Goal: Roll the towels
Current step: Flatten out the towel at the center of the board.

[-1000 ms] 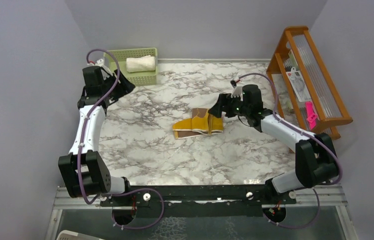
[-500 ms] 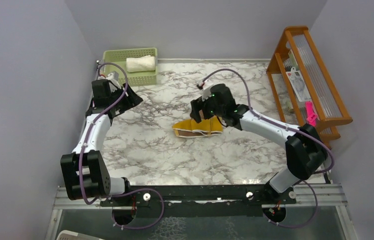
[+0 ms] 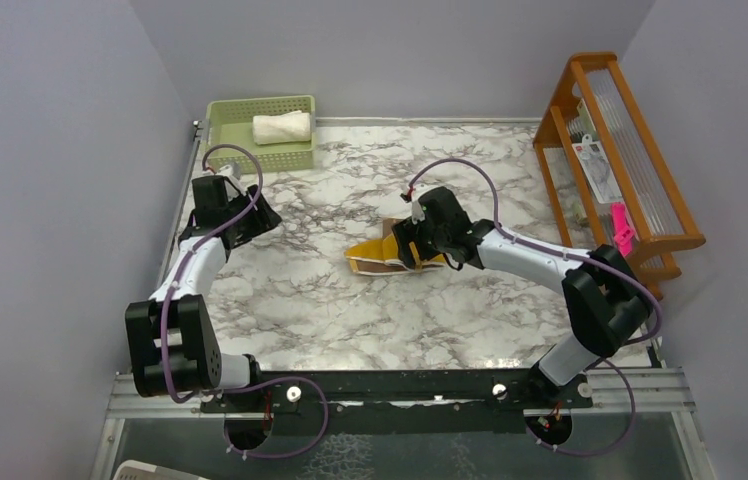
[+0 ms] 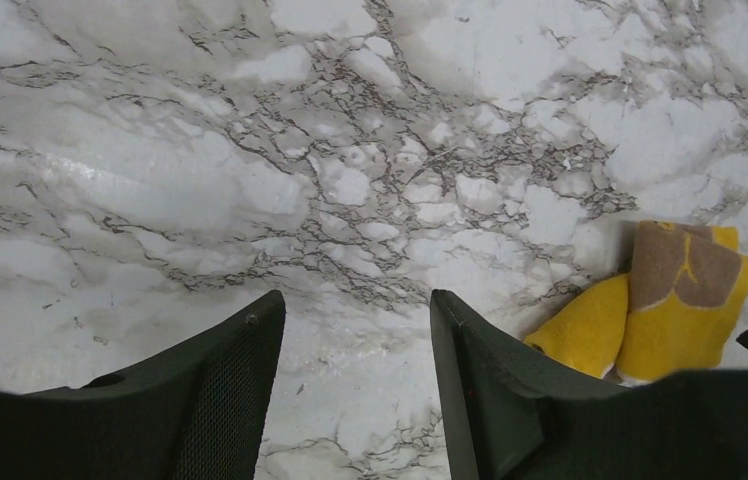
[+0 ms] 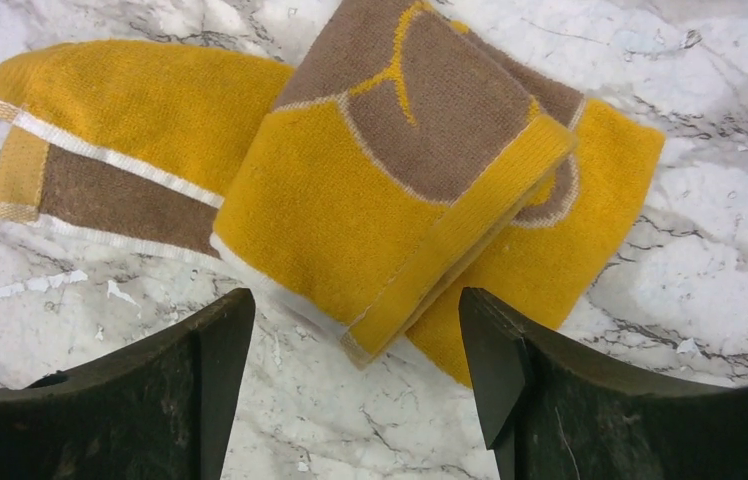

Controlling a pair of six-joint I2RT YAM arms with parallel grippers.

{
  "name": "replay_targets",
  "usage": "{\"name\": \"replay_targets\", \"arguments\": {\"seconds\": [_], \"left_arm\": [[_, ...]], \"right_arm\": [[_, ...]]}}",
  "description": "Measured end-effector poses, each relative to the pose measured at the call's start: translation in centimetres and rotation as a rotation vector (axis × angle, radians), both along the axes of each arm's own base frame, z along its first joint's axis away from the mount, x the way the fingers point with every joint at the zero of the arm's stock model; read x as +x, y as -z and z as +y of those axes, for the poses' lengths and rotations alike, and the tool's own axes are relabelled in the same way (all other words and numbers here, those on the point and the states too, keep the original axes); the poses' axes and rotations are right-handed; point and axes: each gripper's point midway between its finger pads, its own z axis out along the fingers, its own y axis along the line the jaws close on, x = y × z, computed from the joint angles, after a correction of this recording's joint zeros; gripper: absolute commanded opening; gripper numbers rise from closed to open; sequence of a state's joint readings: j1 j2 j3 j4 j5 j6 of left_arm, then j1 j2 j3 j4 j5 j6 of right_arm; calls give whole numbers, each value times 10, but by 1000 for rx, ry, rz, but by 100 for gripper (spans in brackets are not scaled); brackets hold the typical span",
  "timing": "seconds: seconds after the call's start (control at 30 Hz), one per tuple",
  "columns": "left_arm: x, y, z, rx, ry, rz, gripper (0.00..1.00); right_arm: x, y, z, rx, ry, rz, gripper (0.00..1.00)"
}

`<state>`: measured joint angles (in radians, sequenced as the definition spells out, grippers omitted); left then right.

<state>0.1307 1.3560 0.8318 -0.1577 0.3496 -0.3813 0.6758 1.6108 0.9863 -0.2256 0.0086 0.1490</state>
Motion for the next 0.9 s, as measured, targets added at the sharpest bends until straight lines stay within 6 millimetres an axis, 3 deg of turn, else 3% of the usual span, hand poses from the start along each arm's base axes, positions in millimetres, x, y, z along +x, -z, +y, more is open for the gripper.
{"name": "replay_targets", "arguments": {"seconds": [0.17, 0.27, 0.43, 0.47, 0.57, 0.67, 0.8, 0.9], "left_arm": [[-3, 11, 5, 46, 4, 1, 57], [-5, 18, 6, 71, 18, -4, 57], [-10, 28, -7, 119, 74, 0, 57], [-10, 27, -11, 125, 86, -8, 57], [-7, 25, -19, 133, 118, -29, 57], [-8, 23, -25, 143, 142, -39, 57], [-15, 11, -61, 122, 233, -93, 57], [-23, -1, -109, 62, 343, -139, 56]], "right_arm": [[-7, 3, 8, 52, -6, 43, 70], [-13, 16, 14, 78, -10, 101, 69], [-18, 32, 17, 74, -14, 152, 66], [-18, 32, 17, 76, -15, 153, 62], [-17, 31, 19, 84, -16, 149, 37], [-16, 35, 22, 91, -13, 166, 22], [-15, 40, 28, 101, -15, 195, 2], [-12, 36, 31, 106, -12, 198, 1]]}}
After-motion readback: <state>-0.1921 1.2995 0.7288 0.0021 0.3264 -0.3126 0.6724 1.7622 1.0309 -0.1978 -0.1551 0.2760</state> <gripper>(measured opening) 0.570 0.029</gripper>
